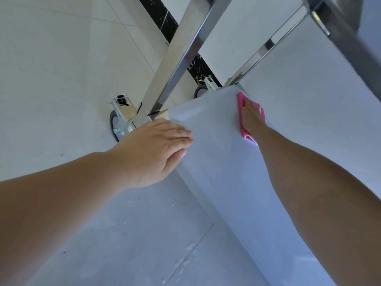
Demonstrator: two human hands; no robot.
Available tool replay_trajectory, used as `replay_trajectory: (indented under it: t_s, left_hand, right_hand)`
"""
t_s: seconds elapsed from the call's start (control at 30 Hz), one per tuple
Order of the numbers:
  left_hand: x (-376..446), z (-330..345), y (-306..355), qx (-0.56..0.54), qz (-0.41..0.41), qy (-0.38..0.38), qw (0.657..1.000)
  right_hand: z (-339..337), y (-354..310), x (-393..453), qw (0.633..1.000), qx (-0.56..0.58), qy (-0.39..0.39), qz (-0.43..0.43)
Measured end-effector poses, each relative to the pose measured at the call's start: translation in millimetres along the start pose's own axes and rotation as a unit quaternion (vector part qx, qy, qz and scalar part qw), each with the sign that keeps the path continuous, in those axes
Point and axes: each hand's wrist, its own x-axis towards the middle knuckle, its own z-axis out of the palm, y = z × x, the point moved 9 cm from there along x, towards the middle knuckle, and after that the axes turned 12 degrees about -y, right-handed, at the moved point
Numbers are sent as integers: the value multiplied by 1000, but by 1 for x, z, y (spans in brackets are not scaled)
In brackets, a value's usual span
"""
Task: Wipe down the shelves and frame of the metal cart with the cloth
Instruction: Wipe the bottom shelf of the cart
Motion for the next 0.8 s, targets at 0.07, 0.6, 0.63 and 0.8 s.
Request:
replay_trajectory:
  t_s: [0.07, 0.6, 0.63, 0.8]
  left_hand:
    - [0, 1, 0, -5, 0, -2, 1000]
    - [-1, 3, 0, -17, -3, -8, 1000]
    - [-1, 2, 0, -16, -3, -9, 1000]
    - [0, 3, -1, -2, -7, -15, 1000]
  right_hand:
    - [-5, 4, 8, 999, 25, 4, 19]
    - [-19, -41, 43, 994, -82, 2, -71]
    - [-20, -44, 38, 994, -72, 13, -82]
    - [-12, -72, 9, 991, 18, 18, -135]
